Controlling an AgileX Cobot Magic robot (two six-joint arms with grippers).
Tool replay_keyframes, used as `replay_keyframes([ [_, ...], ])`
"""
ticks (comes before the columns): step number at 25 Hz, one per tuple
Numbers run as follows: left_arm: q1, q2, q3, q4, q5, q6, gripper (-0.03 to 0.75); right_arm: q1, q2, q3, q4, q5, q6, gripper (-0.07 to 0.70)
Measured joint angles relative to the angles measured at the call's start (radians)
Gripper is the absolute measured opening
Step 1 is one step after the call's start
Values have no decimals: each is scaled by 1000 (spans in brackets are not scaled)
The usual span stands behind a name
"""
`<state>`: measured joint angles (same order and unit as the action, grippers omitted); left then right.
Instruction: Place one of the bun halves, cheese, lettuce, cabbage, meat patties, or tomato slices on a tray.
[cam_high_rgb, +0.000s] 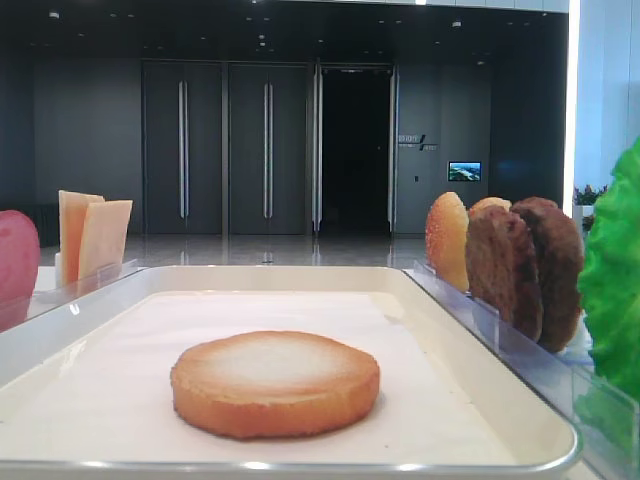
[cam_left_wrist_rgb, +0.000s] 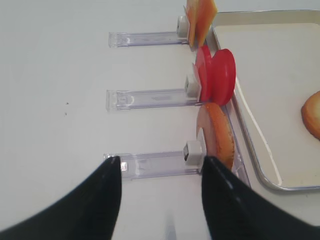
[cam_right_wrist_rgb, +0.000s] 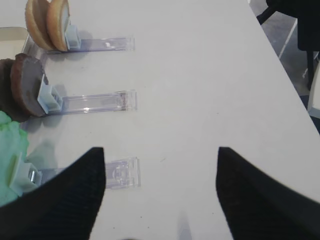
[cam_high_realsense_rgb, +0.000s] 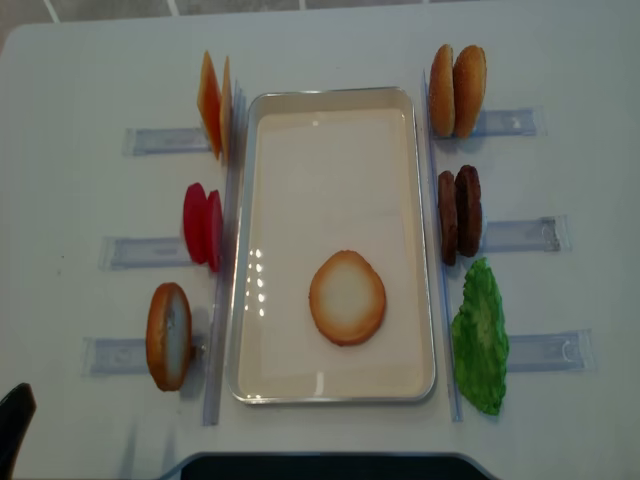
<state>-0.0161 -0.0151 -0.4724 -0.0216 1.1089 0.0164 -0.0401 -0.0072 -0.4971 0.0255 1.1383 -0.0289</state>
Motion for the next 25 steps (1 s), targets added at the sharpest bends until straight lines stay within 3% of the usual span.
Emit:
replay_keyframes([
  [25, 1, 0, 0, 0, 0, 0, 393, 0, 0, 0, 0, 0, 0, 480],
])
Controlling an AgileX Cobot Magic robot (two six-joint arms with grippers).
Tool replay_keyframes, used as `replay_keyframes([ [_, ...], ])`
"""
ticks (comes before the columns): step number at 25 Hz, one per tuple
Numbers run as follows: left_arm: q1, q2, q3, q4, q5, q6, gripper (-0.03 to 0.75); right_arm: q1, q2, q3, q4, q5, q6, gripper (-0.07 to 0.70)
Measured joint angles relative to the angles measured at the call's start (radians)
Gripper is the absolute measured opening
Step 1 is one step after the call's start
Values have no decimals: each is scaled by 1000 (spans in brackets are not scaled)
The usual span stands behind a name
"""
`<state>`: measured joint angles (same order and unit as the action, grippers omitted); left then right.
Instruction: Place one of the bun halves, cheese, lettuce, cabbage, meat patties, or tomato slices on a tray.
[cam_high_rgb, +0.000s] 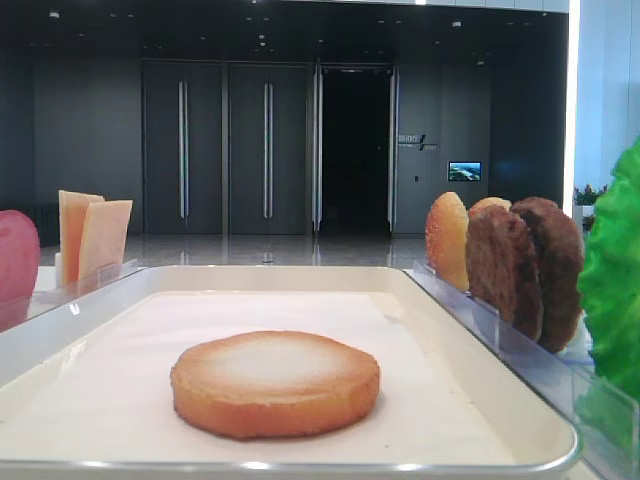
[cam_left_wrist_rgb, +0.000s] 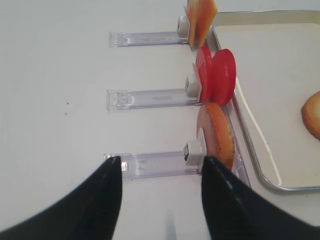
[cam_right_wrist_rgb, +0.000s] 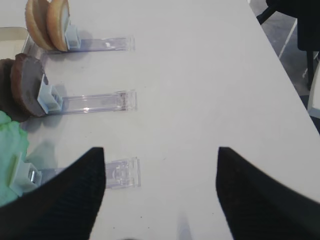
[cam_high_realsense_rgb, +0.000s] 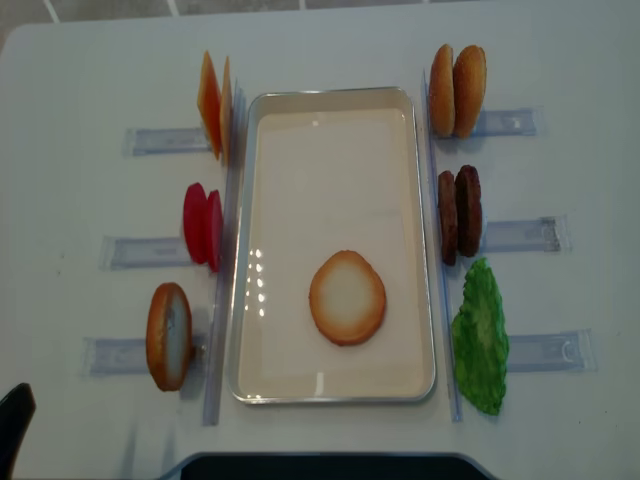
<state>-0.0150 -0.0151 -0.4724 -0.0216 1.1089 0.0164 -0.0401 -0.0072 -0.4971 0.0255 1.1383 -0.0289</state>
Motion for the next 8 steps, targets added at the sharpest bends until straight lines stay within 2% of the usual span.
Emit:
replay_keyframes([
  [8, 0, 0, 0, 0, 0, 0, 392, 0, 0, 0, 0, 0, 0, 480],
])
